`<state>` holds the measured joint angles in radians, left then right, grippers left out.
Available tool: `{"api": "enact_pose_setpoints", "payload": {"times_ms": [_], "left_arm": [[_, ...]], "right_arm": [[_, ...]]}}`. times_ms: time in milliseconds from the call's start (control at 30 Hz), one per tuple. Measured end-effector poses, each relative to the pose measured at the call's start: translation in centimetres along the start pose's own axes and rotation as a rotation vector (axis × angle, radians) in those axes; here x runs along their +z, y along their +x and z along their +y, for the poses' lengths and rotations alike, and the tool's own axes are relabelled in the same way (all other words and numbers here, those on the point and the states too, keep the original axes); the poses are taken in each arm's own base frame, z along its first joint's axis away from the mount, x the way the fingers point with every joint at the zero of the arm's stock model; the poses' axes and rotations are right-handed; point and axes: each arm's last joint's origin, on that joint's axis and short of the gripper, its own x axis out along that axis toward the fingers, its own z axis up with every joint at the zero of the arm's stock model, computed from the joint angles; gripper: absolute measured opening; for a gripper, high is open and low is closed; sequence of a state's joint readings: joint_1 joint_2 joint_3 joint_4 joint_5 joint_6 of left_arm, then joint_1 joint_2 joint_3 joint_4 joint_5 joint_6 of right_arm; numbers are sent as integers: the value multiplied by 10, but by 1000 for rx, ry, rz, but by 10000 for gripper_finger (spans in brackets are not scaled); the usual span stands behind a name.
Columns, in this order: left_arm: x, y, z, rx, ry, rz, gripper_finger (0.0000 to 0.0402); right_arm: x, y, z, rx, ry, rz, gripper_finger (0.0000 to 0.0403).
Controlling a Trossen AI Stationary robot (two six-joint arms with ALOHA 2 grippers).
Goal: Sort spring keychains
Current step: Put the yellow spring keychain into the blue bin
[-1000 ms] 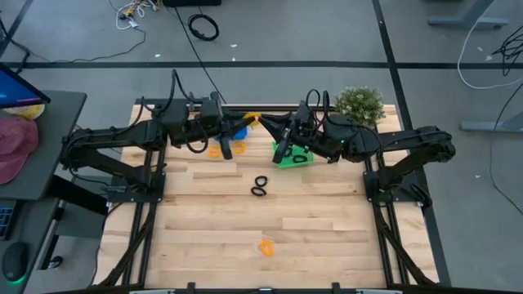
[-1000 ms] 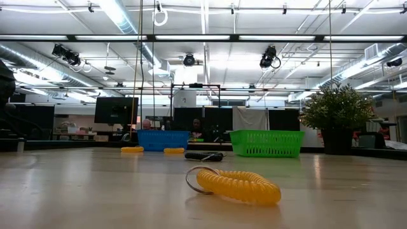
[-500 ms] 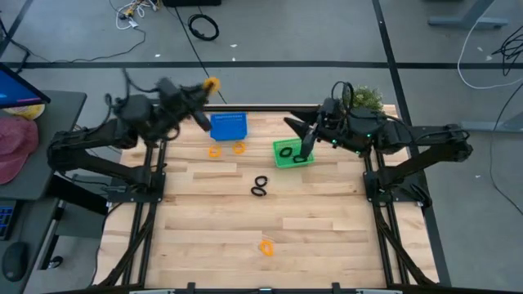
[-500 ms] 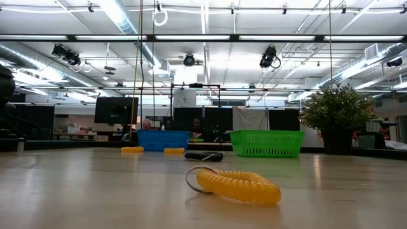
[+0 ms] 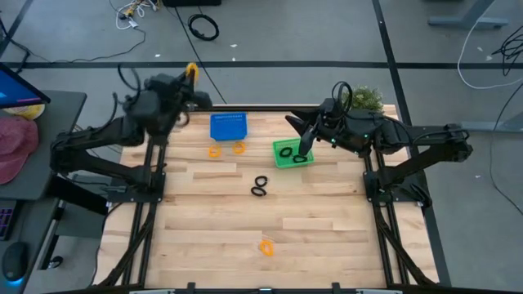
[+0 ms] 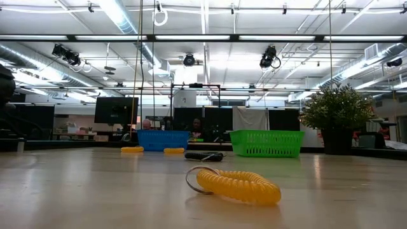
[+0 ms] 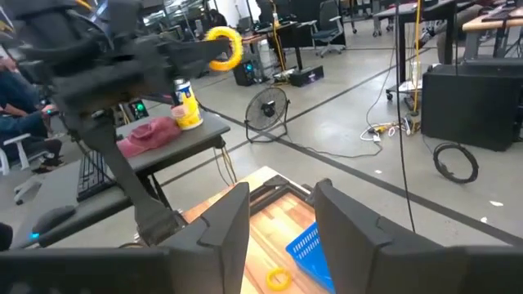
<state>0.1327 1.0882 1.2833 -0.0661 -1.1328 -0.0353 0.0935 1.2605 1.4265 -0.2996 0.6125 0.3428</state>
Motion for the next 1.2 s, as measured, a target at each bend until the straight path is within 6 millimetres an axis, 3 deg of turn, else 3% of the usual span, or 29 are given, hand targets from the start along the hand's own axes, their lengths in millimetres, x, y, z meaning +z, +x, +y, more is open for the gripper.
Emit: {"api": "enact_pose_setpoints", "payload": {"times_ms": [333, 667, 900, 1067, 1200], "left_arm": [[-15, 72, 15, -81, -97, 57, 24], [-23, 148, 8, -56, 107, 552, 24], [-69, 185, 2, -93, 192, 959, 24], [-111, 186, -9, -78, 314, 1087, 24], [-145, 184, -14, -60, 300, 1125, 24]], "right_arm": [[0, 0, 0, 0, 50, 3, 139], [-2, 0, 1, 44, 99, 38, 139], [-6, 0, 1, 69, 122, 87, 139], [-8, 0, 1, 72, 113, 105, 139], [-8, 0, 1, 72, 113, 105, 139]]}}
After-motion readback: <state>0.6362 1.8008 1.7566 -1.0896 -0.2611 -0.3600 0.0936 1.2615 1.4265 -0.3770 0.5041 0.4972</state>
